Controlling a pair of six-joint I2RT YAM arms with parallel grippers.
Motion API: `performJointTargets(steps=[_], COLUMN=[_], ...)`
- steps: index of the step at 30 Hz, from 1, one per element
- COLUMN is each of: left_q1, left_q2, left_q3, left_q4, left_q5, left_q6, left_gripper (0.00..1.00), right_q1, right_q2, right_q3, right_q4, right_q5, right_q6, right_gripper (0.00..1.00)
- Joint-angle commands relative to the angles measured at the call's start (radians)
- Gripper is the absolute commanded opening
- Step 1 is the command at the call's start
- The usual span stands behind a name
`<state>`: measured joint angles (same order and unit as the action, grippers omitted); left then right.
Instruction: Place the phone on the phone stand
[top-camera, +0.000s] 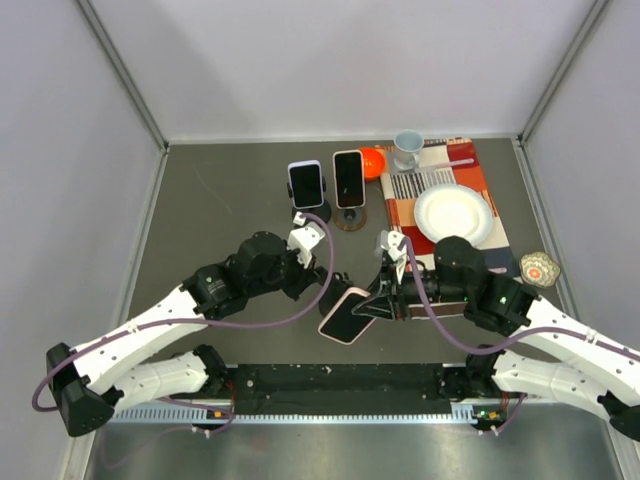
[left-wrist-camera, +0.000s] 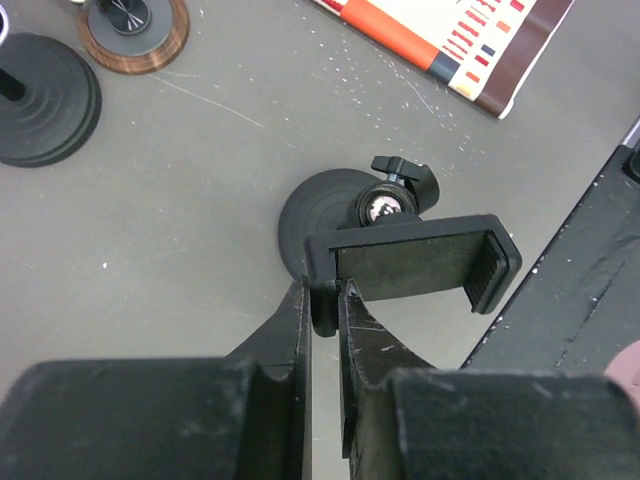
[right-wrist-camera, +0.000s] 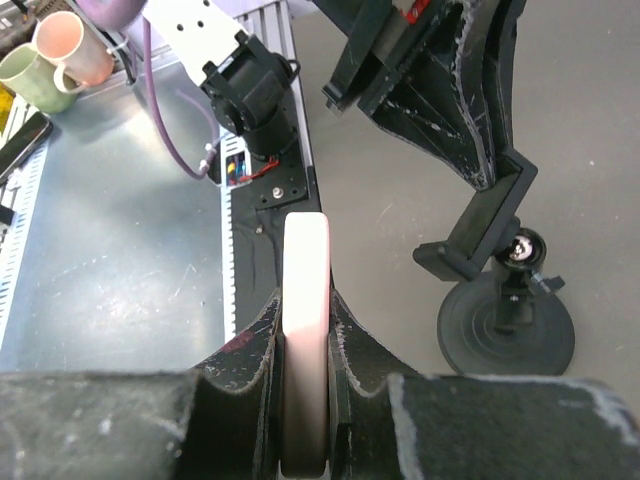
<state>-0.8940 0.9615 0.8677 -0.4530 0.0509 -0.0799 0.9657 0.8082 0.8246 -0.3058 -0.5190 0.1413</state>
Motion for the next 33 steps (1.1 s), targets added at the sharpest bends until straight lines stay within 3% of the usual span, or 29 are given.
performJointTargets(steps=[1,3,17,25,33], left_q1=[0.001,0.001,0.003,0.001,0.001], left_q2=[-0.001,-0.015,-0.104,-0.101,-0.128], left_q3=[0.007,-0.001,0.005,-0.012,-0.033], left_q4=[0.037,0.042,-0.01,0.003,0.027], left_q5=[0.007,0.023,0.125,0.087,0.15], left_q6=[0.012,0.028,0.083,0.081,0.091], left_gripper=[0.05,0.0,0.0,0.0,0.0], right_q1=[0.01,0.01,0.01,0.01,0.01], right_q2=[-0.006,0.012,0.334,0.427,0.502], right_q3=[0.031,0.03,0.182,0.265,0.335], right_q4=[0.175,0.2,0.332,0.223,0.093], right_q5=[-0.03,-0.039,-0.329,-0.299,-0.351], right_q6=[0.014,-0.012,-0.258,-0.42,-0.644], right_gripper=[0.0,0.0,0.0,0.0,0.0])
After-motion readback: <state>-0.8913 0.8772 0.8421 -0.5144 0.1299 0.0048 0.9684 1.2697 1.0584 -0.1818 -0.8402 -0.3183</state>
